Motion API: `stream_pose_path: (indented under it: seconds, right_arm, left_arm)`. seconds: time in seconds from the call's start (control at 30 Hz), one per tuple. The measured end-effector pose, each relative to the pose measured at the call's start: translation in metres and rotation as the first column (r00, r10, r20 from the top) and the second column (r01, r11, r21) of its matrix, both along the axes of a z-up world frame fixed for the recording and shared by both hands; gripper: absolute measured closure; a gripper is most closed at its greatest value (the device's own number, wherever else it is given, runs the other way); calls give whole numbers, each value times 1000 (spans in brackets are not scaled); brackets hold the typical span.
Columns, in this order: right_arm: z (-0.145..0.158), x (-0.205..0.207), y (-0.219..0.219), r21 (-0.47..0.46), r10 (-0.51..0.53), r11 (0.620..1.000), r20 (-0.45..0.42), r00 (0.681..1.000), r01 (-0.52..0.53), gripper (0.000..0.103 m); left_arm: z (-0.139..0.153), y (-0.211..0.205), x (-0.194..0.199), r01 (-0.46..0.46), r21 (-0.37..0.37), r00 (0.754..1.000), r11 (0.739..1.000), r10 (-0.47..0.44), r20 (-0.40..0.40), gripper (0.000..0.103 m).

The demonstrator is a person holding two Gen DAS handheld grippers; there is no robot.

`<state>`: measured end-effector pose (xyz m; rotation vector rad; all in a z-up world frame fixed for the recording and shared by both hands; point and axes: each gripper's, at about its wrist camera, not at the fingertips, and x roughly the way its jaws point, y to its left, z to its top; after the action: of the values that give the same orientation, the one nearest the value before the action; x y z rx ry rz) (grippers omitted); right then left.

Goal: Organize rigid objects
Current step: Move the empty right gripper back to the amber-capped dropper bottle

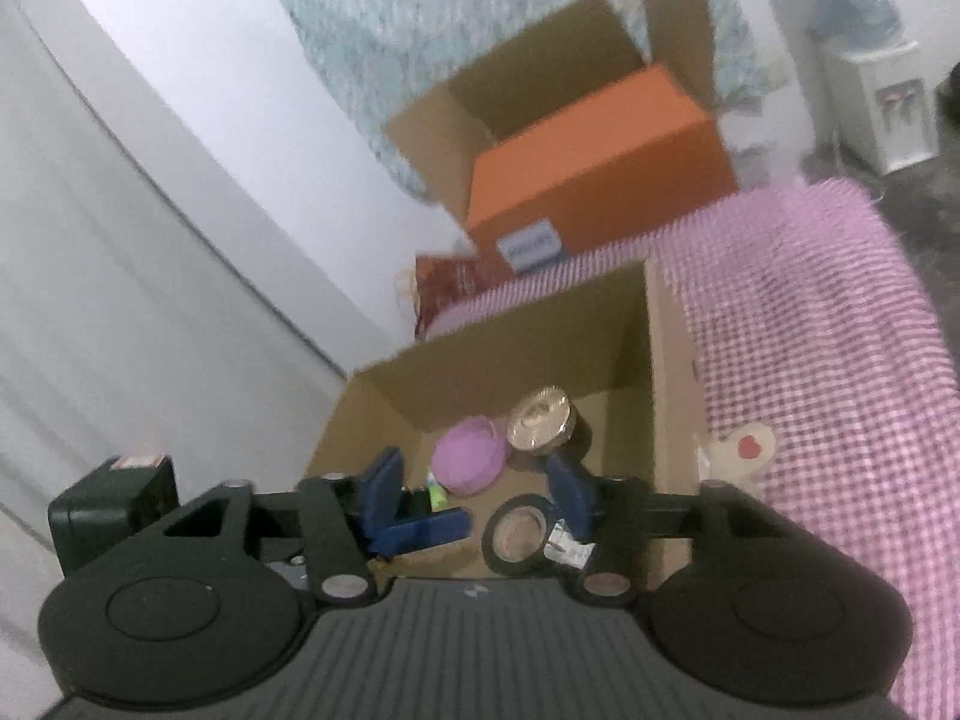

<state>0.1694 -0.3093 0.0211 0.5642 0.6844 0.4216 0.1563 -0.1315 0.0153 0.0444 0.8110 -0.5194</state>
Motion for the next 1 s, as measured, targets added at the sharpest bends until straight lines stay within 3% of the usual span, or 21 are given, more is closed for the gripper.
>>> stream_pose_path:
  seconds: [0.17,0.27,0.5,0.73,1.0]
  right_arm:
    - [17,-50,-7,-19,-95,995,79,992,97,12]
    - [24,-78,-6,-51,-141,988,121,983,148,1]
    - [30,-120,19,-242,-166,950,153,974,200,0]
    - [29,-136,57,-498,-158,835,187,970,232,0]
    - [30,-149,92,-583,-138,774,227,964,248,0]
  left_arm:
    - [17,17,-35,-5,-104,1000,995,7,20,0]
    - [21,27,-55,1,-155,1000,988,1,16,0]
    - [22,41,-104,32,-110,997,993,-24,79,0]
    - [5,63,-133,-22,-63,995,998,28,97,0]
    - [-8,93,-138,-99,-90,993,991,104,61,0]
